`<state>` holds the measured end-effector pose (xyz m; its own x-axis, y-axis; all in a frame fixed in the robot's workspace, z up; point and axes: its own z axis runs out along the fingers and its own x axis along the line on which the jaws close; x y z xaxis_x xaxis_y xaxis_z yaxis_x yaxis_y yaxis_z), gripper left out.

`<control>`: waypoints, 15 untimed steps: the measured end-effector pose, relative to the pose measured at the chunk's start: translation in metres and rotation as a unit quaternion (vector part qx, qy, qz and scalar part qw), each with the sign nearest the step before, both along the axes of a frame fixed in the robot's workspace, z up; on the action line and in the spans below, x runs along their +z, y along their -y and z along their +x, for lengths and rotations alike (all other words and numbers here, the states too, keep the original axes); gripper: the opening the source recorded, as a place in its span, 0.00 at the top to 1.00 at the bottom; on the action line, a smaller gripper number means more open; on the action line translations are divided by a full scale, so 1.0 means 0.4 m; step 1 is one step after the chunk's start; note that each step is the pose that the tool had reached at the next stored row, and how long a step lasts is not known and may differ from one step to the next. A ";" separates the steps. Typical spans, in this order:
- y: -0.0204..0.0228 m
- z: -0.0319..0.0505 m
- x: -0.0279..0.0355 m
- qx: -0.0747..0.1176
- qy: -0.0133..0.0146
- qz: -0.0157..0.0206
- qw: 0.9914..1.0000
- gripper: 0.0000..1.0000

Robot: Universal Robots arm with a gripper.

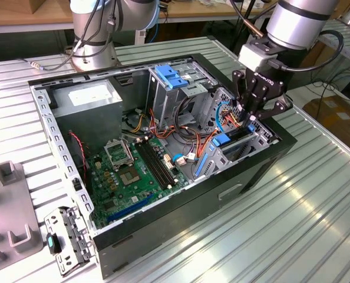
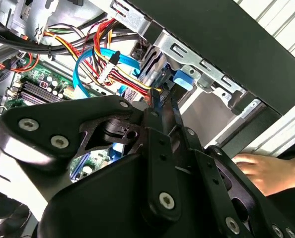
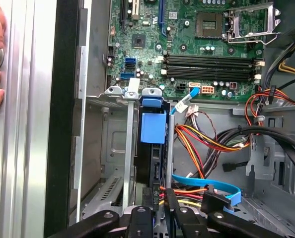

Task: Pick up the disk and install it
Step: 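Insert the first disk wire, then insert the second disk wire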

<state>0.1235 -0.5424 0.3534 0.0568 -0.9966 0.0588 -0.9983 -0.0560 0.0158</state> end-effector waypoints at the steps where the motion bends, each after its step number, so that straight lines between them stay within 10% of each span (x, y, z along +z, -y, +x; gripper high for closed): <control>1: 0.000 0.000 0.000 0.000 0.000 0.000 1.000 0.84; 15: 0.000 0.000 0.000 0.000 0.000 -0.001 1.000 0.89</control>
